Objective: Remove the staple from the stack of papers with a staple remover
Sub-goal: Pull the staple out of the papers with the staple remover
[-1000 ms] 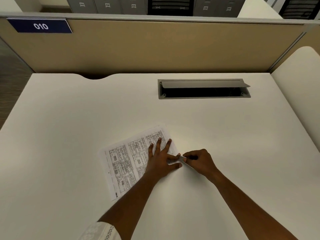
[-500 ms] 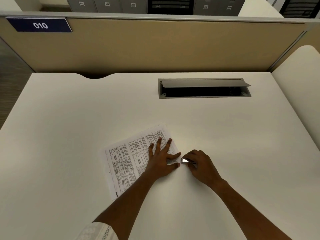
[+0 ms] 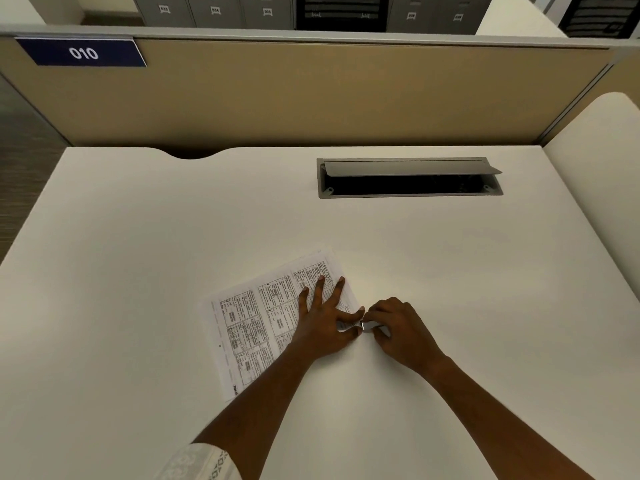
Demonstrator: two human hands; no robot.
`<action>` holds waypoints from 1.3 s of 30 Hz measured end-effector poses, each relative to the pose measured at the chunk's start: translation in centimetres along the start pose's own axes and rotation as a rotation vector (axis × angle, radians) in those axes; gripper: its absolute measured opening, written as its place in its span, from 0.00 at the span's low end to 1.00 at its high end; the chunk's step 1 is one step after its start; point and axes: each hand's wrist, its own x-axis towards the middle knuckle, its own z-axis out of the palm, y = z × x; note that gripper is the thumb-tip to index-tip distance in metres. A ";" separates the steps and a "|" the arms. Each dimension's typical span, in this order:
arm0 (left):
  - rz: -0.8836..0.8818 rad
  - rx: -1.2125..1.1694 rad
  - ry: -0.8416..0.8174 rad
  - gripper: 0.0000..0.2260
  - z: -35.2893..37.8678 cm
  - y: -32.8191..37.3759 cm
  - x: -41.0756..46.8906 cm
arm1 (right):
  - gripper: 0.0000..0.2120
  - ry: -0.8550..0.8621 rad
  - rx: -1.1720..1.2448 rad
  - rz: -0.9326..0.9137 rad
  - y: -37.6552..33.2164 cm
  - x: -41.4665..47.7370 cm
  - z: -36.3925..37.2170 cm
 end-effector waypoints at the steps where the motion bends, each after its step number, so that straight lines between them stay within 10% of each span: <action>1: 0.000 -0.001 -0.005 0.17 0.0 0.0 0.0 | 0.14 0.016 -0.007 -0.018 0.0 -0.1 0.0; 9: 0.005 0.016 -0.029 0.18 0.0 -0.1 0.1 | 0.12 0.127 -0.048 -0.106 0.0 -1.1 0.6; 15: 0.002 -0.003 -0.027 0.17 0.1 -0.1 0.0 | 0.14 0.266 0.194 0.163 0.3 -1.0 0.3; 39: 0.020 -0.022 -0.038 0.17 0.0 -0.3 0.1 | 0.08 0.052 0.298 0.184 0.5 0.1 0.3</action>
